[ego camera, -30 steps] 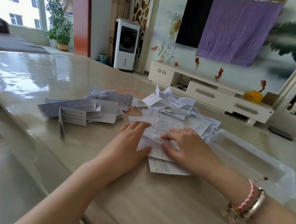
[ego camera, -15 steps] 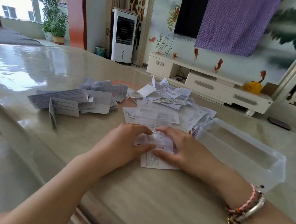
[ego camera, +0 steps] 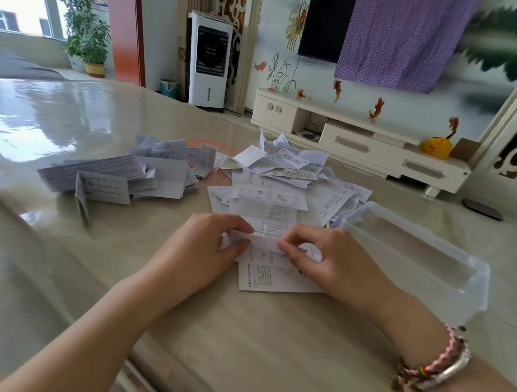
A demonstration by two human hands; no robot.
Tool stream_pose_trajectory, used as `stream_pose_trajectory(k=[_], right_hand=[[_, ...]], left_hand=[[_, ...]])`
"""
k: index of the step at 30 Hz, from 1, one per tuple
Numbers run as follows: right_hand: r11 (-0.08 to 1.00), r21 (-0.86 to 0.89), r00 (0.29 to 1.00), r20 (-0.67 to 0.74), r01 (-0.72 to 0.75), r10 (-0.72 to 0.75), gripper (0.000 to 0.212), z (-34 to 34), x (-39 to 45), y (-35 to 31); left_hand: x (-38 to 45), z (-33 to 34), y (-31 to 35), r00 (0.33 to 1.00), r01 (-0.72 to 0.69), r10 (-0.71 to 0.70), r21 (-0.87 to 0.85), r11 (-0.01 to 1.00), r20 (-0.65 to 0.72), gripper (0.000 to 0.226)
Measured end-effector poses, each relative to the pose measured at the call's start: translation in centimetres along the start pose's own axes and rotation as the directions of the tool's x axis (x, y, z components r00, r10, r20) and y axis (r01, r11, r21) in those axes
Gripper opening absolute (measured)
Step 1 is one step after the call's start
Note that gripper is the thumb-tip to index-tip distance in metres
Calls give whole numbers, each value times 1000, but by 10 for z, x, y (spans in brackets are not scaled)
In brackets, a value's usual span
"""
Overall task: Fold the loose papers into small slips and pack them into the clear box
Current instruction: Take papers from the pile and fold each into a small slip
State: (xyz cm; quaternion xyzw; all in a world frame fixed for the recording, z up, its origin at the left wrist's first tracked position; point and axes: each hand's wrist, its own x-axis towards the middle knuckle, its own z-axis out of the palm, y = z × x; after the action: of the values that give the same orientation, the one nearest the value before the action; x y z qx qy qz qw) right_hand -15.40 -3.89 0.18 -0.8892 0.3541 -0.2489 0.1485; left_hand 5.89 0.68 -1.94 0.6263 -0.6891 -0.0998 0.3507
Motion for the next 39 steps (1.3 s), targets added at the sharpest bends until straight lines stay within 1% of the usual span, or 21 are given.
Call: stream_pose_trajectory(k=[1,2,4,6,7,8,9,10,12,13,15,16,18,22,25,30,34,35,36,39], right_hand=[[999,43,1000,-12,-17,17,22,0,0,0],[994,105,999,-26,-36,39,23,0,0,-2],[962,258,992,-63,-86,106,26,1,1,-3],[892,424,975,-76,-157,208,27,2,4,-4],[849,487,962,-56,-207,266,26,4,6,-3],[817,513,947,-22,-264,320,26,5,8,-2],[808,490,930,15,-327,367,28,8,10,0],[822,422,914,42,-382,403,30,11,12,3],[871,214,895,40,-443,445,33,16,13,7],[890,102,896,19,-443,444,35,17,12,8],[906,-108,911,2,-409,411,39,17,10,6],[900,-187,916,9,-393,402,39,16,9,4],[880,-278,914,23,-384,406,37,15,6,-1],[859,-358,917,21,-365,399,32,13,2,-7],[848,-394,921,10,-354,389,32,14,0,-8],[853,-376,924,-22,-361,382,27,14,-1,-8],[853,-392,934,-53,-345,354,15,16,0,-9],[852,-404,939,-64,-334,339,14,16,0,-8],[853,-414,946,-77,-317,314,18,16,0,-6],[904,-384,981,-112,-188,156,31,15,-1,-4]], left_hand=[[0,0,1,1000,16,-17,-33,999,-20,11],[0,0,3,999,25,-28,-63,998,-41,10],[0,2,6,996,50,-59,-134,990,-64,13],[0,6,10,992,99,-113,-215,972,-54,15],[0,8,12,988,133,-148,-243,961,-43,14],[-1,11,16,982,169,-186,-262,950,-41,14],[-3,14,20,974,204,-225,-278,938,-42,19],[-4,18,23,966,228,-251,-275,934,-53,26],[-5,25,26,967,218,-235,-153,964,-100,38],[-6,28,25,967,218,-227,-88,972,-116,42],[-5,29,25,962,248,-248,-21,969,-117,46],[-5,30,25,961,253,-249,13,967,-117,47],[-6,30,28,966,237,-223,108,965,-130,47],[-9,31,33,975,201,-169,238,950,-147,41],[-9,32,33,978,189,-158,255,948,-137,39],[-8,34,29,987,139,-113,261,955,-110,39],[-9,34,31,989,129,-101,296,946,-108,33],[-9,34,32,989,132,-104,302,944,-109,31],[-9,33,32,988,136,-107,308,941,-110,30],[-10,31,33,986,150,-117,334,931,-117,27]])
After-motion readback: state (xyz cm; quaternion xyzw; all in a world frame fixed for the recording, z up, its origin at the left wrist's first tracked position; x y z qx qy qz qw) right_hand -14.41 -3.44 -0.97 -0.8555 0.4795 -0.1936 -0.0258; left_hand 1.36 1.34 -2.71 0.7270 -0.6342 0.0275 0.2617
